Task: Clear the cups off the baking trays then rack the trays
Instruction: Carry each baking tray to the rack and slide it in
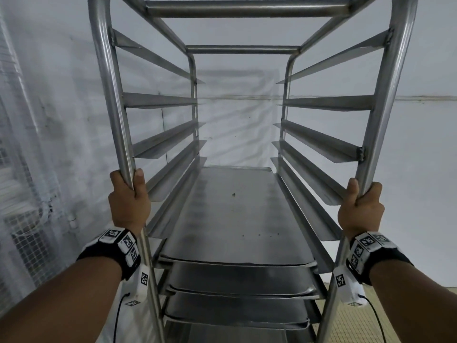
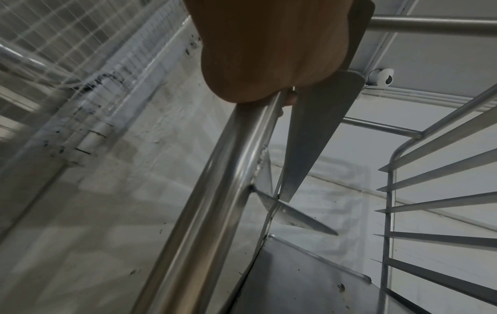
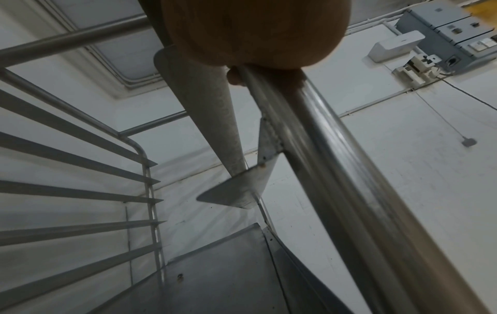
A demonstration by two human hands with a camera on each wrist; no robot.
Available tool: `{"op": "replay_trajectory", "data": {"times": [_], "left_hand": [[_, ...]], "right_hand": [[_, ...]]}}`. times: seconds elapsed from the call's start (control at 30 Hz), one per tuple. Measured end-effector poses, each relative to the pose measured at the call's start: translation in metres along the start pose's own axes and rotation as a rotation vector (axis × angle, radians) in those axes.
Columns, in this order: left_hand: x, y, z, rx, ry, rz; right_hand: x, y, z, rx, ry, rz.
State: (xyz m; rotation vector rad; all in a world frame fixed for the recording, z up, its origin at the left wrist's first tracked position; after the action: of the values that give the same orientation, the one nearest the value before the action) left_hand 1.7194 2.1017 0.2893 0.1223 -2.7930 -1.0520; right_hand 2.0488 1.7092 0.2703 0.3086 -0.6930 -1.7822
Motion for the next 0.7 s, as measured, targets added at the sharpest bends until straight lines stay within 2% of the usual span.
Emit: {"op": "replay_trajectory", "data": {"times": [0.7], "left_hand": [[-0.053,0.030,0.022,-0.033,0.010,0.020]], "right_hand": [[-0.044,0.024,-0.006,-0.024,0.018,-0.015]]}}
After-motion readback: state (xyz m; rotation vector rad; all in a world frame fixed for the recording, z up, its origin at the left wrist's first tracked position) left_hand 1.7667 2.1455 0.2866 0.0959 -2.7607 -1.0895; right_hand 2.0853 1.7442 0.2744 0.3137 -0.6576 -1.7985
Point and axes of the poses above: each hand's wrist, its own y-axis towards the middle knuckle, its own x-axis out of the back of the hand, z = x × y, the point moved 4 cm from there along y, towards the middle knuckle, and after that the axes turned 1 degree about y, right-handed, at the moved point
